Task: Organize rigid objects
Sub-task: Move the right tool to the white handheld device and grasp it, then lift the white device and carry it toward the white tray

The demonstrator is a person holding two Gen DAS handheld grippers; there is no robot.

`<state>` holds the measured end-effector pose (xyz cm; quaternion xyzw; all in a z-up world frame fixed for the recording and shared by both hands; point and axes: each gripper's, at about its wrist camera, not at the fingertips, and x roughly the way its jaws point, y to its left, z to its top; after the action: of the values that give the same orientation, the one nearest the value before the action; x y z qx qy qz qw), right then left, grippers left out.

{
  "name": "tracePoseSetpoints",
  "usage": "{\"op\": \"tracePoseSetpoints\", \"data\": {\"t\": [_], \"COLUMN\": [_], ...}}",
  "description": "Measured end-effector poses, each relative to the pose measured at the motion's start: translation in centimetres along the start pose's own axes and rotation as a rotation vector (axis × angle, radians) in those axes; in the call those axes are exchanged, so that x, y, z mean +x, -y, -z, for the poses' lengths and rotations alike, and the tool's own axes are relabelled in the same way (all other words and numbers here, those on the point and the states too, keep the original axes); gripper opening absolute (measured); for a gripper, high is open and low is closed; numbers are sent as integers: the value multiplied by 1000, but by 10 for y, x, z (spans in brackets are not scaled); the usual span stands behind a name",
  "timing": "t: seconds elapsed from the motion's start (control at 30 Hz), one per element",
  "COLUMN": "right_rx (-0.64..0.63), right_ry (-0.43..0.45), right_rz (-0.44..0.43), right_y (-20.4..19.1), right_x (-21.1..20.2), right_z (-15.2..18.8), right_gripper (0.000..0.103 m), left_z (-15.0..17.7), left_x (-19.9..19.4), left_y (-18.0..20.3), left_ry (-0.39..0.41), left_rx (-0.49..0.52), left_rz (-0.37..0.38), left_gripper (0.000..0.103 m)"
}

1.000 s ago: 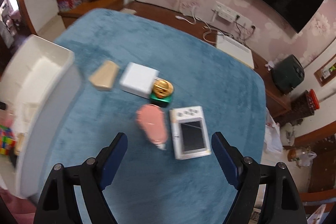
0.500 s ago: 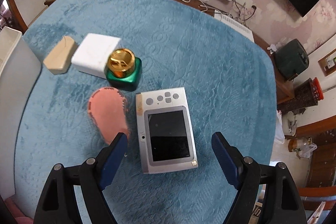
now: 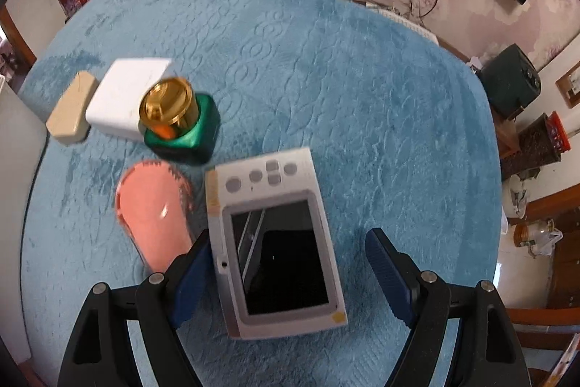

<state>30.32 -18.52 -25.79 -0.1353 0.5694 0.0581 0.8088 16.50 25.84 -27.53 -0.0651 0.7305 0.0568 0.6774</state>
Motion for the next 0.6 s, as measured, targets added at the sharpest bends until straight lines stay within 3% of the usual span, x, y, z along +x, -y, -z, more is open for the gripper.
{"op": "tracePoseSetpoints", "data": {"t": [0.13,0.27,0.6], "right_rx": [19,15,54], "right_ry": [8,11,-43], "right_rz": [-7,-43,-14], "right_y": [1,-3,-10], "right_x": [0,-2,-9], "right_z": [-4,-6,-5], "right_gripper": [81,62,60], "left_z": [0,0,4], "left_x": [1,0,-3], "left_y": [0,1,2], "left_ry": [1,5,23], "left_rx": [-2,3,6], "left_rz": [-1,-2,7], "left_gripper": [10,10,10]}}
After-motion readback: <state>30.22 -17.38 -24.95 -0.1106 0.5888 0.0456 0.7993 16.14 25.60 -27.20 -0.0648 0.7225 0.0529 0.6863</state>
